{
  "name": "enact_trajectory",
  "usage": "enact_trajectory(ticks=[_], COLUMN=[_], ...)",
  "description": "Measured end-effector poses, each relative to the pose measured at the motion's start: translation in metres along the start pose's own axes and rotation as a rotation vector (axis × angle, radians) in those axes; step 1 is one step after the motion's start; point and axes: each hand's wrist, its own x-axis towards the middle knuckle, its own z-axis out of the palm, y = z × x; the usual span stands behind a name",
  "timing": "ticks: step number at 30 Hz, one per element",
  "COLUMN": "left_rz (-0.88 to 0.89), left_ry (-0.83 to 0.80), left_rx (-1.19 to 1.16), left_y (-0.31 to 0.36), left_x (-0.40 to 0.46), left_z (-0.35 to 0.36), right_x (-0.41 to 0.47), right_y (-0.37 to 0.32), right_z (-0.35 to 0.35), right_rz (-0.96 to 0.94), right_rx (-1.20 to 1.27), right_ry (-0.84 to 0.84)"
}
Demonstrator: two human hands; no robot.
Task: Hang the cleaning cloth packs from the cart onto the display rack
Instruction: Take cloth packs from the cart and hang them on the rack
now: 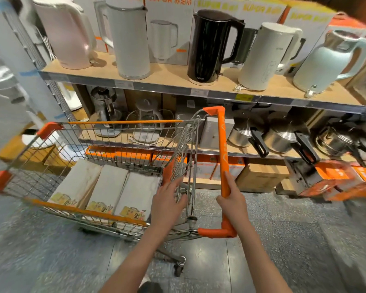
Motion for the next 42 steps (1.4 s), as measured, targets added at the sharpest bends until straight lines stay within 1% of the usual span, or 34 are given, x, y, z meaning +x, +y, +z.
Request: enact_trajectory(ticks=[5, 9, 13, 16, 18, 22, 28, 30, 32, 35, 36, 39, 42], left_rz=[-0.006, -0.043, -0.055, -0.051, -0.034, -0.009, -0.003, -0.006, -0.012, -0.046, -0.057, -0.108, -0.167], left_ry=[0.001, -0.036, -0.072, -0.105, -0.133, -0.224, -0.351, -0.361, -0.365, -0.363, -0.358, -0.326, -0.281], left_rx=[0.023, 0.022, 0.014, 0.009, 0.005, 0.066, 0.157, 0.159, 0.151, 0.148, 0.152, 0.141, 0.098], left_y=[-0.009, -0.028, -0.052, -0.072, -0.091, -0.135, -0.191, -0.204, -0.216, -0.235, -0.241, -0.259, -0.279], left_x=[-0.001, -0.001, 0.009, 0.027, 0.041, 0.077, 0.116, 0.121, 0.123, 0.129, 0.131, 0.137, 0.141], left_z=[0.004, 0.003, -0.002, -0.012, -0.023, -0.054, -0.089, -0.095, -0.099, -0.103, -0.105, -0.110, -0.117], right_x=[0.007, 0.019, 0.023, 0.019, 0.017, 0.016, 0.018, 0.021, 0.026, 0.037, 0.041, 0.052, 0.059], right_y=[0.005, 0.004, 0.004, 0.005, 0.002, -0.033, -0.104, -0.115, -0.124, -0.133, -0.131, -0.116, -0.113], right_z=[-0.015, -0.025, -0.026, -0.023, -0.017, 0.022, 0.119, 0.144, 0.167, 0.194, 0.203, 0.231, 0.259], right_rz=[0.014, -0.037, -0.080, -0.040, -0.040, -0.036, -0.200, -0.167, -0.143, -0.212, -0.191, -0.024, 0.031], right_rx=[-0.024, -0.111, -0.291, -0.483, -0.599, -0.542, -0.310, -0.210, -0.110, -0.055, -0.051, -0.027, 0.032], right_ry=[0.032, 0.049, 0.104, 0.150, 0.217, 0.362, 0.485, 0.427, 0.326, 0.215, 0.161, -0.037, -0.116])
